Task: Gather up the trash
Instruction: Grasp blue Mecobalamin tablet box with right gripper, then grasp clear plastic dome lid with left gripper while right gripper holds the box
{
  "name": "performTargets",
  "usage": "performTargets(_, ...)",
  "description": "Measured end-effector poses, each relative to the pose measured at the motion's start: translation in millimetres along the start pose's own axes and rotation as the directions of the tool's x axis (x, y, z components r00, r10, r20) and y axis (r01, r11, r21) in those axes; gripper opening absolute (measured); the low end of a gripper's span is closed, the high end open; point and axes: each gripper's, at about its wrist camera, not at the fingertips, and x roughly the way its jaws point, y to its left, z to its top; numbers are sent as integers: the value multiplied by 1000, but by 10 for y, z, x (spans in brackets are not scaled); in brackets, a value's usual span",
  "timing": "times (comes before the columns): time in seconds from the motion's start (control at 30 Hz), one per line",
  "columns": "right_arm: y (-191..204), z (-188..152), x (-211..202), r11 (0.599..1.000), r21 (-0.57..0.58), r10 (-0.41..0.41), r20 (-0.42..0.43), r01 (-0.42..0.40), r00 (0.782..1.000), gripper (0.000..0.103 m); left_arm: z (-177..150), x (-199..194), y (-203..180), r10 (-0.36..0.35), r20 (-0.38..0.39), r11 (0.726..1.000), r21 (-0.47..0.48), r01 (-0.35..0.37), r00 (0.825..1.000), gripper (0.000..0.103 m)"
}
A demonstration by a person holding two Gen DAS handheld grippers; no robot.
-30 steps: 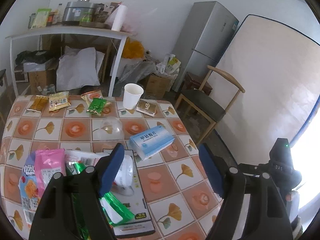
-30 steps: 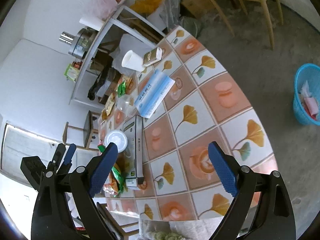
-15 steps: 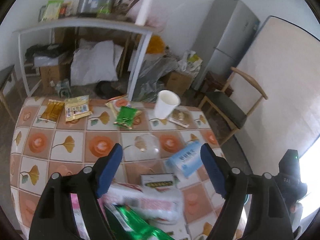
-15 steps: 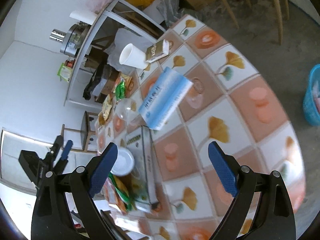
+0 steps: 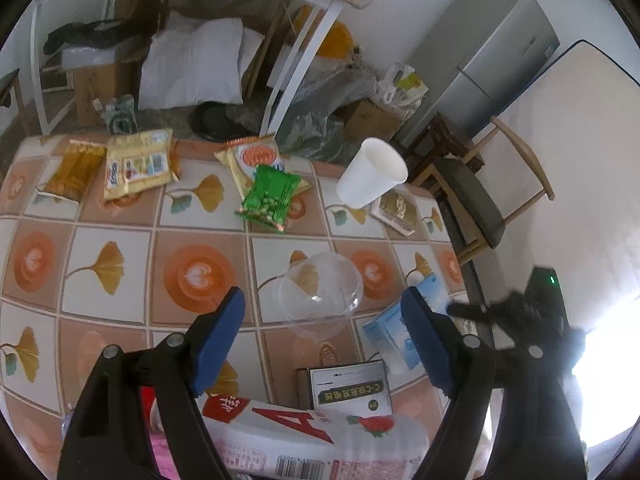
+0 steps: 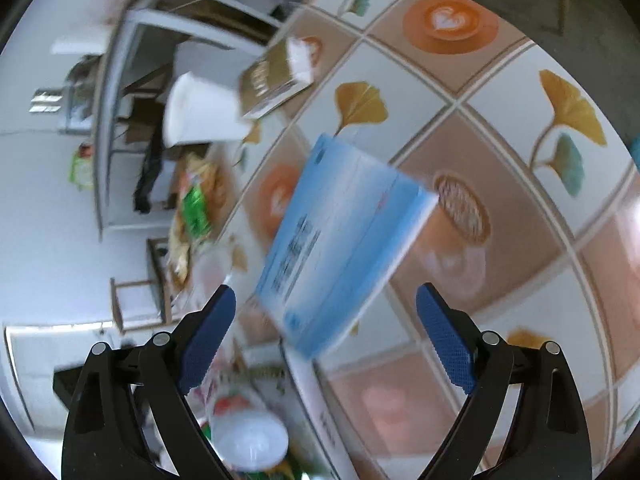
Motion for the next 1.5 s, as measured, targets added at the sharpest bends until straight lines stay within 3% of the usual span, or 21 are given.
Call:
performTargets(0.13,55,160,99,998,4,-67,10,67,998,88,-15,48,52,-6,-12,1000,-9,6,1000,78)
performTargets(0.4,430,380,327,966,-122,-225,56,230,973,90,7,65,108,-6,-17,1000,-27,5,1000,78)
performTargets(0.53,644,334,491,898,-264,-328,136,353,935,91,-12,72,110,-2,-24,1000,-28,2,1000,78)
performTargets(0.63,781,201,644,790,-416,-402,203,450,893,89,-4,68,101,0,-23,1000,-25,0,1000,78)
performTargets(0.7,790,116,673,732,-484,-417,241,481,877,86,5,75,90,-1,-21,1000,-23,1,1000,78)
performTargets(0.93,451,-15,416,705,-546,-377,253,453,891,83,78,233,-22,11,-76,1000,27,-9,997,78)
performTargets(1.07,288,-17,169,781,-541,-239,203,312,950,83,134,421,-112,53,-118,997,70,-45,992,78)
performTargets(1.13,224,-37,50,805,-533,-187,187,260,964,84,175,540,-152,85,-150,993,88,-73,985,78)
performTargets(1.33,305,-194,38,795,-558,-169,176,240,970,85,249,831,-293,181,-224,974,179,-142,958,81)
performTargets(1.5,268,-169,58,789,-569,-181,144,231,973,86,257,949,-311,221,-292,969,177,-174,931,81)
